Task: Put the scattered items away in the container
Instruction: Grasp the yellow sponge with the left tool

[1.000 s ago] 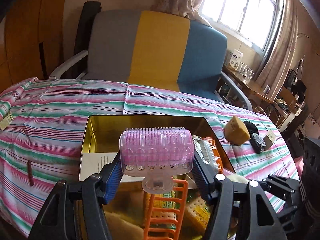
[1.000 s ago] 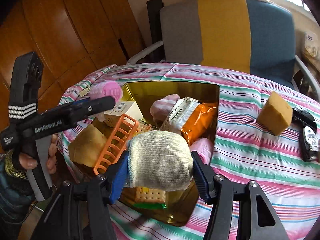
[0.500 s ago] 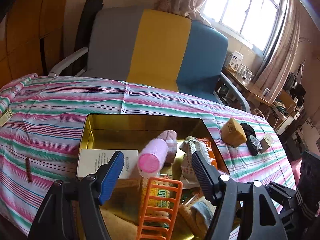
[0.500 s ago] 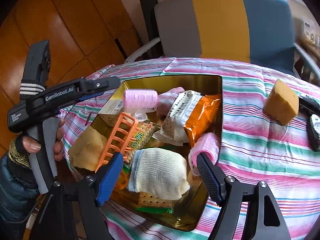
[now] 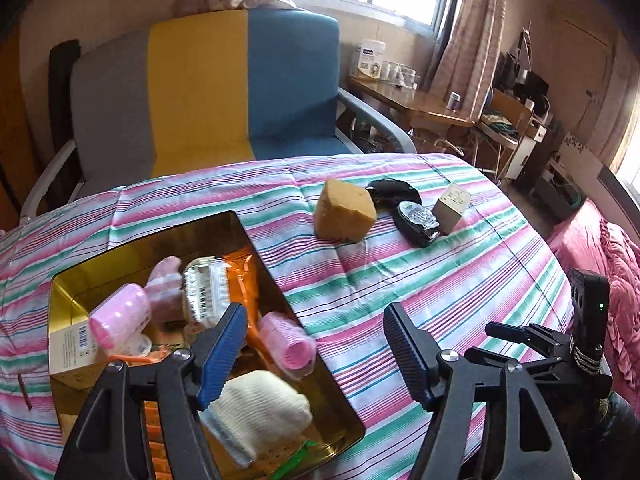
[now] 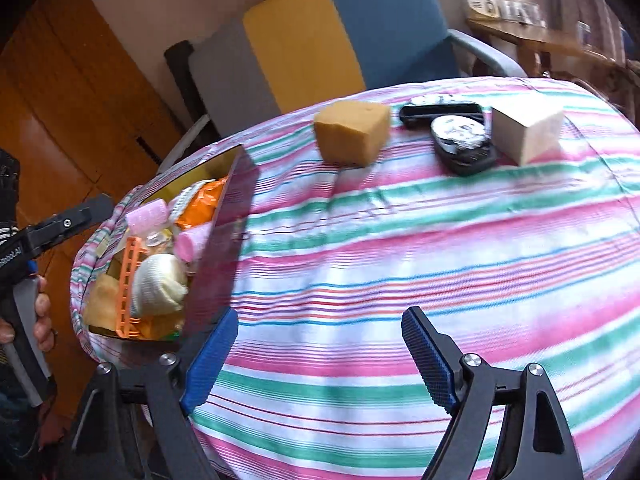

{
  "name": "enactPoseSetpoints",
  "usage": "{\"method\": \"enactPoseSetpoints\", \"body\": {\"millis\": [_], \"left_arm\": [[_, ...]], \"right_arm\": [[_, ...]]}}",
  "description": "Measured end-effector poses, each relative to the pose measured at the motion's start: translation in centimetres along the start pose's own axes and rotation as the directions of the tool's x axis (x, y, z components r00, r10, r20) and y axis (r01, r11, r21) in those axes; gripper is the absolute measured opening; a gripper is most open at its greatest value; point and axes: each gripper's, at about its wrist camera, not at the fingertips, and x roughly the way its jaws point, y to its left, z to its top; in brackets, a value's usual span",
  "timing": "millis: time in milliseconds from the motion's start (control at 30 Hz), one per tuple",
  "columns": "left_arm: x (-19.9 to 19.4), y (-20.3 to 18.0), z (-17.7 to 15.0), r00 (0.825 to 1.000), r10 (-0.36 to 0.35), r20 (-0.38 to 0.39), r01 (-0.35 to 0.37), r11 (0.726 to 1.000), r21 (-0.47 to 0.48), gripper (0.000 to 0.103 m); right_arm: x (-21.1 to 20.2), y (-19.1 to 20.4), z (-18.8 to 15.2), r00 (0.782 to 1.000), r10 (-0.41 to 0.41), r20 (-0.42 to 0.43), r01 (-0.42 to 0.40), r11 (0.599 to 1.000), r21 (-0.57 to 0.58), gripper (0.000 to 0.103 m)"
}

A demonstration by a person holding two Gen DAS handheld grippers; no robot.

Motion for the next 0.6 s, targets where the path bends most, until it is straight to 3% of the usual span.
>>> {"method": "enactPoseSetpoints", "body": {"millis": [233,433,600], "left_arm": [[5.2,-4.9,2.9,0.996,0.004,-0.085,0.005,0.994,0.106,0.080],[10.3,-7.3,5.5,0.991,0.042,-0.129,-0.022,0.989,0.147,0.080],[14.4,-7.0,7.9,0.983,0.093,-0.159,-0.075,0.990,0.119,0.080]], "right_arm": [[-1.4,-5.8,-0.4,0.996,-0.072,0.047,0.067,0.993,0.096,0.088],[-1.1,-6.2,-0.6,0.990,-0.126,0.061,0.125,0.992,0.016,0.090],[-0.4,-5.6,-0.9,0.988,-0.132,0.079,0.139,0.986,-0.092,0.094]]}}
